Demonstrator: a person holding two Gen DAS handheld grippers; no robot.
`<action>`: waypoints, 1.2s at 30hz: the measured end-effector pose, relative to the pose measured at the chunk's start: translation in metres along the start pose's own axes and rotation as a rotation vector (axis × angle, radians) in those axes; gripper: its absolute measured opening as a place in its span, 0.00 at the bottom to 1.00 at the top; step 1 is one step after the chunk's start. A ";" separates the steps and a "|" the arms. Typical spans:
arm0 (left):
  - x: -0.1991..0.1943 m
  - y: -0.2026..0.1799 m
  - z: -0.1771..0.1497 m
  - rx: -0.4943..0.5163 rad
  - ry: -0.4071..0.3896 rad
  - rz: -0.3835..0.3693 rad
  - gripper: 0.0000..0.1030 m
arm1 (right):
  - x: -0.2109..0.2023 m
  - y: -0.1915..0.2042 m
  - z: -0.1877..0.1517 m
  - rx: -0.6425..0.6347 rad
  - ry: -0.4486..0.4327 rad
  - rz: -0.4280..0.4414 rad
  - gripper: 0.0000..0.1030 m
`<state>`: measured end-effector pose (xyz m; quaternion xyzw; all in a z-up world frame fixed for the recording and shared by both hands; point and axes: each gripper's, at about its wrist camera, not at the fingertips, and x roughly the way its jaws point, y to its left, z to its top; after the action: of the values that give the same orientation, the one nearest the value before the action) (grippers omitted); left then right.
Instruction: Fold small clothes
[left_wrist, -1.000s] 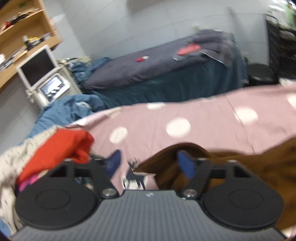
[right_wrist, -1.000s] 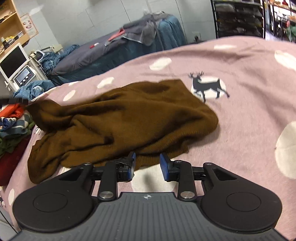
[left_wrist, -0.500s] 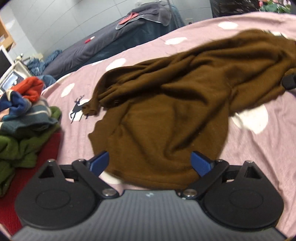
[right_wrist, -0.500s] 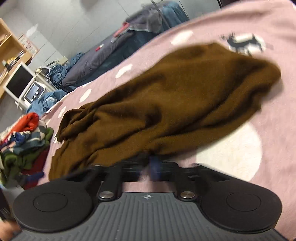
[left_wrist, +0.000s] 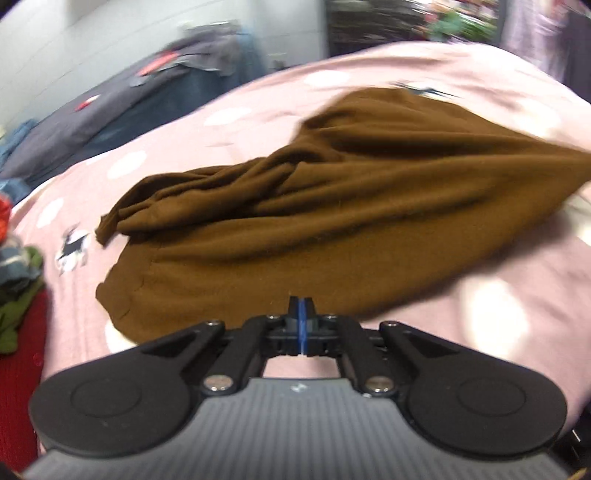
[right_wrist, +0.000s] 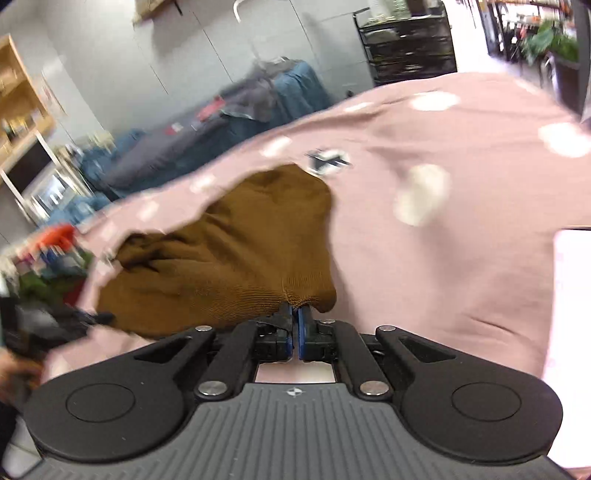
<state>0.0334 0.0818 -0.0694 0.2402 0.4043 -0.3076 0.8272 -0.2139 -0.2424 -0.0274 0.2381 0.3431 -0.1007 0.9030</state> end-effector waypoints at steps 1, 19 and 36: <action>-0.006 -0.008 -0.002 0.016 0.005 -0.008 0.06 | -0.005 -0.003 -0.005 -0.012 0.014 -0.027 0.04; 0.025 -0.198 0.077 0.312 -0.336 0.079 0.05 | 0.001 0.065 0.036 0.046 -0.114 0.419 0.09; 0.029 0.069 0.076 -0.376 -0.264 -0.058 0.06 | 0.122 0.051 0.041 -0.212 -0.100 0.222 0.73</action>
<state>0.1358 0.0719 -0.0400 0.0277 0.3493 -0.2791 0.8941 -0.0818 -0.2208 -0.0633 0.1723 0.2779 0.0248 0.9447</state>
